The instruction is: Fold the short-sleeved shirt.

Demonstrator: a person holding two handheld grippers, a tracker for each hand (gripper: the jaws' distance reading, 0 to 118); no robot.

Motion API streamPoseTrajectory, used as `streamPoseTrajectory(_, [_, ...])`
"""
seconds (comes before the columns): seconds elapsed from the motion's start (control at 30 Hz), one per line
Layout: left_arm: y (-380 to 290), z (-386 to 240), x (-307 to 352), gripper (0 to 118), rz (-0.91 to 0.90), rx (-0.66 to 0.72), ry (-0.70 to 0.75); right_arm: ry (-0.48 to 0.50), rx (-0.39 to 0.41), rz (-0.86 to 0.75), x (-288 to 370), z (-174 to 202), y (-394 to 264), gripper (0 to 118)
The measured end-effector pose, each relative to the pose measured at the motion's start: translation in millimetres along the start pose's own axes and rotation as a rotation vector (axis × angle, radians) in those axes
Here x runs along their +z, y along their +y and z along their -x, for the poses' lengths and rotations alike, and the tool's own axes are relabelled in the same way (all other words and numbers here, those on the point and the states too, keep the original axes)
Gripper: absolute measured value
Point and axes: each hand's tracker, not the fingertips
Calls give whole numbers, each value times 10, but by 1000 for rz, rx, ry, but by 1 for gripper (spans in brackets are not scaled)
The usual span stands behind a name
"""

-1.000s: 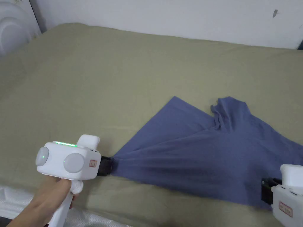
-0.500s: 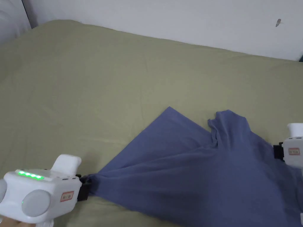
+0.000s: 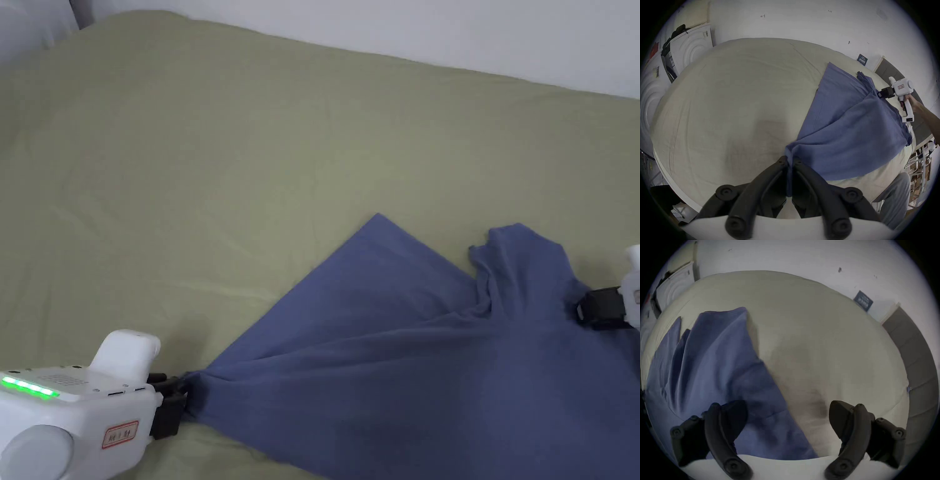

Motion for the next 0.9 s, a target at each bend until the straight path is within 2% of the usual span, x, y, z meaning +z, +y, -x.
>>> streamPoseTrajectory(0.03, [1, -2, 11, 4, 3, -7, 3, 3, 62, -31, 107, 43, 0, 20])
streamPoseTrajectory(0.07, [15, -5, 27, 4, 8, -8, 4, -21, 85, -60, 184, 95, -24, 0])
streamPoseTrajectory(0.13, [63, -8, 82, 4, 21, -7, 3, -62, 97, -65, 412, 270, -70, 0])
streamPoseTrajectory(0.2, [98, 10, 204, 4, 22, -7, 1, -77, 128, -146, 782, 391, -139, 0])
streamPoseTrajectory(0.3, [228, -21, 516, 4, -44, -16, -19, -69, 96, -252, 1451, 368, -255, 0])
streamPoseTrajectory(0.37, [370, -71, 766, 4, -98, -5, -65, -106, 83, -318, 1891, 352, -338, 0])
streamPoseTrajectory(0.6, [1121, -511, 1729, 4, -334, -93, -51, -195, 1, -543, 3413, -8, -481, 0])
streamPoseTrajectory(0.7, [1565, -724, 2088, 4, -420, -140, -13, -288, -54, -643, 4018, -168, -542, 0])
streamPoseTrajectory(0.8, [2018, -932, 2371, 4, -490, -167, 48, -351, -115, -702, 4468, -373, -521, 0])
streamPoseTrajectory(0.9, [2457, -1147, 2580, 4, -530, -168, 78, -353, -184, -736, 4772, -580, -456, 0])
